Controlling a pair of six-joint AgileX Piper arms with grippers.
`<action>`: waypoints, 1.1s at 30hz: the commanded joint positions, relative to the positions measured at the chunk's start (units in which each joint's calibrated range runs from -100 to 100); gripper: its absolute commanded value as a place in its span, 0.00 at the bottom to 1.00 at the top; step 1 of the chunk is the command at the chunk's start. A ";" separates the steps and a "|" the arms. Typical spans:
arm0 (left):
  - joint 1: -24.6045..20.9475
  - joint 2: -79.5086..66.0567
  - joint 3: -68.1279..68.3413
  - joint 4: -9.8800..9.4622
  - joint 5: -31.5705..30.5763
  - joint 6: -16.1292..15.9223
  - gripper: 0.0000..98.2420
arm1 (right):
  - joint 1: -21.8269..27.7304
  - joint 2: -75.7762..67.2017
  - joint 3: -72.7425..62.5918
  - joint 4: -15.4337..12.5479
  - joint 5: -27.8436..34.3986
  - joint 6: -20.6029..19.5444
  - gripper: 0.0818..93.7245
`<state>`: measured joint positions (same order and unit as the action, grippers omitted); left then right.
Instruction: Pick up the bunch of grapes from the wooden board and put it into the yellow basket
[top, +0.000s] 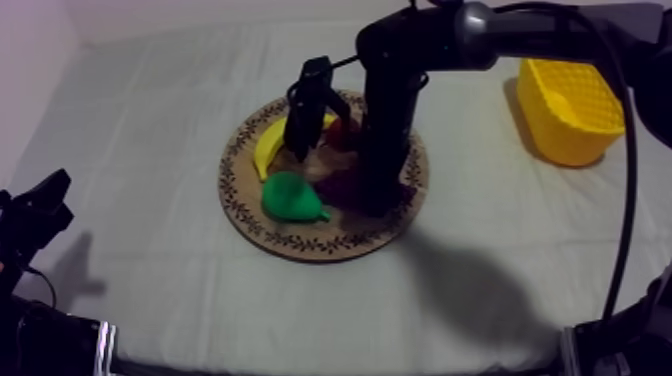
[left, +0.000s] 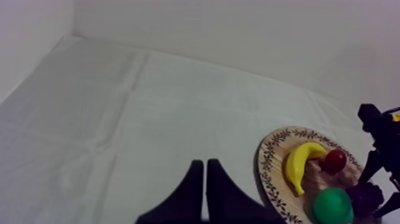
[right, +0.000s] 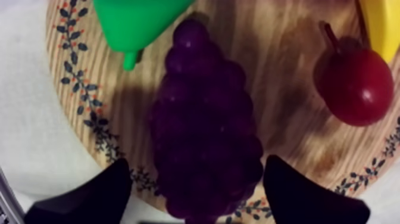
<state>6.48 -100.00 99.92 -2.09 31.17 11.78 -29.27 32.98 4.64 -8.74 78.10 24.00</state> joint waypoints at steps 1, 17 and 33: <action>0.00 0.00 -0.03 -0.03 -0.05 0.01 0.00 | 0.00 0.77 -0.44 0.14 -0.28 -0.13 0.65; 0.00 0.00 -0.03 -0.03 -0.05 0.01 0.00 | 0.28 1.65 -1.92 1.15 -1.82 -0.19 0.25; 0.00 0.00 -0.03 -0.03 -0.05 0.01 0.00 | 6.66 -20.93 3.66 3.01 -2.62 -0.52 0.27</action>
<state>6.48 -100.00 99.92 -2.09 31.17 11.78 -23.78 15.50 8.27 -5.87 76.03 23.50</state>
